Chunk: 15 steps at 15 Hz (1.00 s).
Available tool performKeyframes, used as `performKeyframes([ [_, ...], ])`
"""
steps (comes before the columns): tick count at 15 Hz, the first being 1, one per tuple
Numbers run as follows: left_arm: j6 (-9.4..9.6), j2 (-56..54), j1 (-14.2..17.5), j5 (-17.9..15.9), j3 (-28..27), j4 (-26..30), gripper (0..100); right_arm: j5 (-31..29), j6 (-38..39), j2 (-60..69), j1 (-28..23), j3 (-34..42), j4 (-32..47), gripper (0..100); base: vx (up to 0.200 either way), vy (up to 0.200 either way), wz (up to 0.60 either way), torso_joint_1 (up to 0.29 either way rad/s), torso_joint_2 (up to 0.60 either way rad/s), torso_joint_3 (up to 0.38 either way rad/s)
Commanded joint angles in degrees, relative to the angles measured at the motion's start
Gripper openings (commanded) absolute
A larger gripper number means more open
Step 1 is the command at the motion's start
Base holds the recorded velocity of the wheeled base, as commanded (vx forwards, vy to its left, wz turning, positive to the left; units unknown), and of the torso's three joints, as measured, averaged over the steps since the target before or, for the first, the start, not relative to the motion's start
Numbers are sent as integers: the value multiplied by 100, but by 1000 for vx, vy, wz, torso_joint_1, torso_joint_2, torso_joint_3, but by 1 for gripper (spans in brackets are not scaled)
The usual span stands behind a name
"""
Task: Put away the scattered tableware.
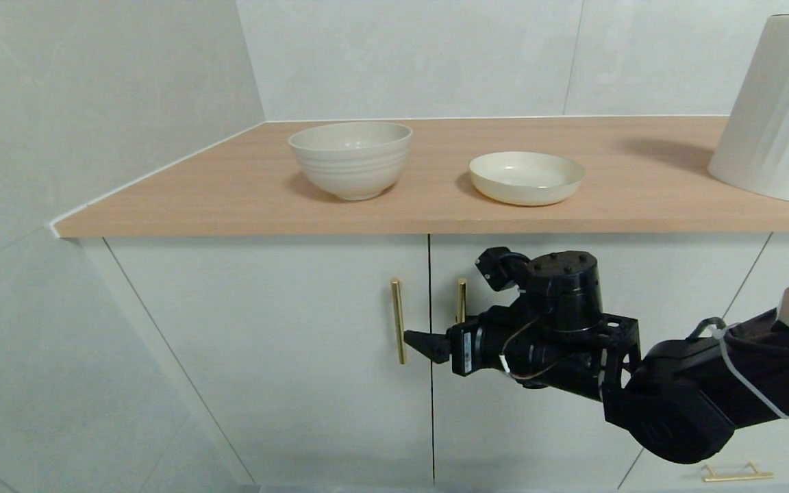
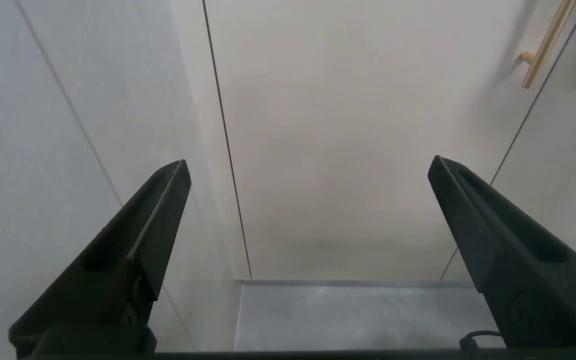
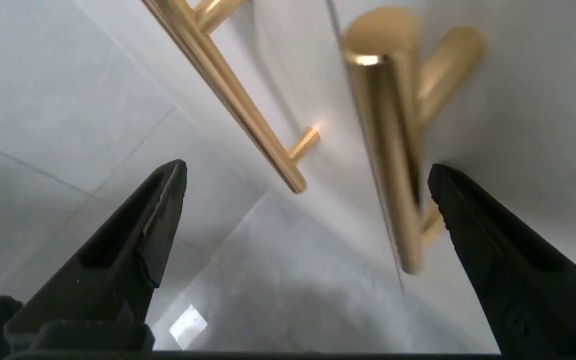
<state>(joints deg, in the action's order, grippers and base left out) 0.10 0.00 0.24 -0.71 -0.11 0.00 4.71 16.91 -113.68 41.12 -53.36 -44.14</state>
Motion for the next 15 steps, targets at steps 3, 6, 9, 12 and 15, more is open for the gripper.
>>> performKeyframes([
  [3,-1,0,2,0,2,0,100,4,23,-93,63,45,-121,100,0,0,0,0,0,0],
  [6,-1,0,2,0,-7,0,100,30,252,-76,168,317,-745,100,0,0,0,0,0,0],
  [9,-1,0,2,0,-7,0,100,136,252,-14,212,563,-1105,100,0,0,0,0,0,0],
  [12,-1,0,2,0,-7,0,100,610,260,188,212,845,-1132,100,0,0,0,0,0,0],
  [15,8,0,2,0,2,0,100,830,269,179,212,897,-1140,100,0,0,0,0,0,0],
])
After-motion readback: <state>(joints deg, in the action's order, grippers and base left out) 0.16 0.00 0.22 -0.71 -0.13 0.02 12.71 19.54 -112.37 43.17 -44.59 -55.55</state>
